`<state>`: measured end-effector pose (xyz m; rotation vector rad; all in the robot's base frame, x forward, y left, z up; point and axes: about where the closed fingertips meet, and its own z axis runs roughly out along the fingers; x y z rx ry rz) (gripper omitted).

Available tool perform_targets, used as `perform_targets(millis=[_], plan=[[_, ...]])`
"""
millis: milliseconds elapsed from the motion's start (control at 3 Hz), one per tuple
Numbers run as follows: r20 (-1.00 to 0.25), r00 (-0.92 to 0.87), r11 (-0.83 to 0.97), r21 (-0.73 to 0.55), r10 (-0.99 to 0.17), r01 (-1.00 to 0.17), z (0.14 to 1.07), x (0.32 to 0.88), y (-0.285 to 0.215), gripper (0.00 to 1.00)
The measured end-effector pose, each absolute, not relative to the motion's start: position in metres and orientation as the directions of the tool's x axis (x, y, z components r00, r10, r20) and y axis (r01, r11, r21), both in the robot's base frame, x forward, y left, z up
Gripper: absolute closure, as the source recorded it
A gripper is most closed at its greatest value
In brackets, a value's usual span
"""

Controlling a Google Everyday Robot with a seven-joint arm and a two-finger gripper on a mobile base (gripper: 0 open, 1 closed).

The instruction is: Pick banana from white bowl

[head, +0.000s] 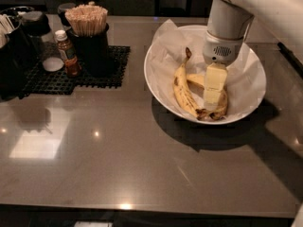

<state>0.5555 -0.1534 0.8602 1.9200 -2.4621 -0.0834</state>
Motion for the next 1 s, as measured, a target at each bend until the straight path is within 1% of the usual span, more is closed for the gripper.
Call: perform_targets(millis=[333, 667, 1000], plan=[[0.02, -0.273, 0.274, 0.031, -0.962, -0.961, 0.8644, 0.5499, -0.1515, 0.0], [-0.007, -0.273, 0.273, 0.003, -0.962, -0.962, 0.8627, 0.5597, -0.1472, 0.0], [-0.007, -0.273, 0.273, 0.003, -0.962, -0.962, 0.8627, 0.5597, -0.1472, 0.0]])
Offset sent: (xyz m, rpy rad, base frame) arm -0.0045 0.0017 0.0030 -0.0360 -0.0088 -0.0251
